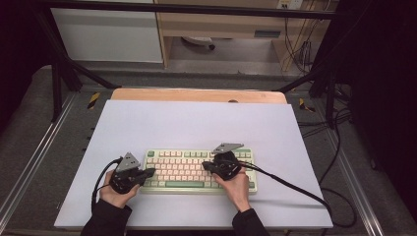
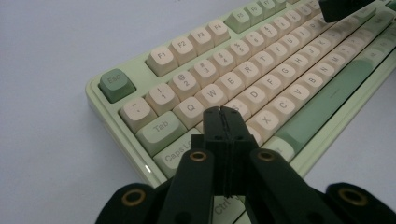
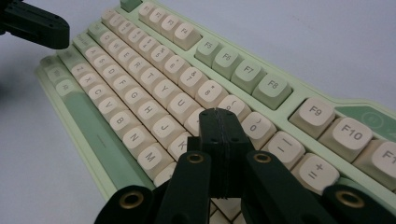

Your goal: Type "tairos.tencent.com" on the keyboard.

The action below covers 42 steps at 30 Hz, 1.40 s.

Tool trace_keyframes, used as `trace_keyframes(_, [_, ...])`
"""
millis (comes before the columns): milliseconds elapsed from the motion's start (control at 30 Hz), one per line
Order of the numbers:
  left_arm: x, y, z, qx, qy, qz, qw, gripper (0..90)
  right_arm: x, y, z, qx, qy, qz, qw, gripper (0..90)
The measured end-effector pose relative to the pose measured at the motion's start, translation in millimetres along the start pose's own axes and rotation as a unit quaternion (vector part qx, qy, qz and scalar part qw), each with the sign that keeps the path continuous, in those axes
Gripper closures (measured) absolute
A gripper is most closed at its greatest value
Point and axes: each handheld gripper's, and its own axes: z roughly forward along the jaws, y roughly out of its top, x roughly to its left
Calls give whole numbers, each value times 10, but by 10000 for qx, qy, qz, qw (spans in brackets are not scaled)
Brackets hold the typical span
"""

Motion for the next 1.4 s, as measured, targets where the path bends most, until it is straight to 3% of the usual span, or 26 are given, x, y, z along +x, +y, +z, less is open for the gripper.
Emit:
trace_keyframes(433, [-1,4,-9,-15,-5,-5,10000,898,34,26,-209,32,56,-213,9998,900])
trace_keyframes(700, [-7,11,-15,-28,-13,-2,10000,897,13,-6,-302,21,81,-224,9997,900])
trace_keyframes(1400, [-94,164,72,6,-51,74,10000,897,-140,-252,-603,-96,47,-186,9998,900])
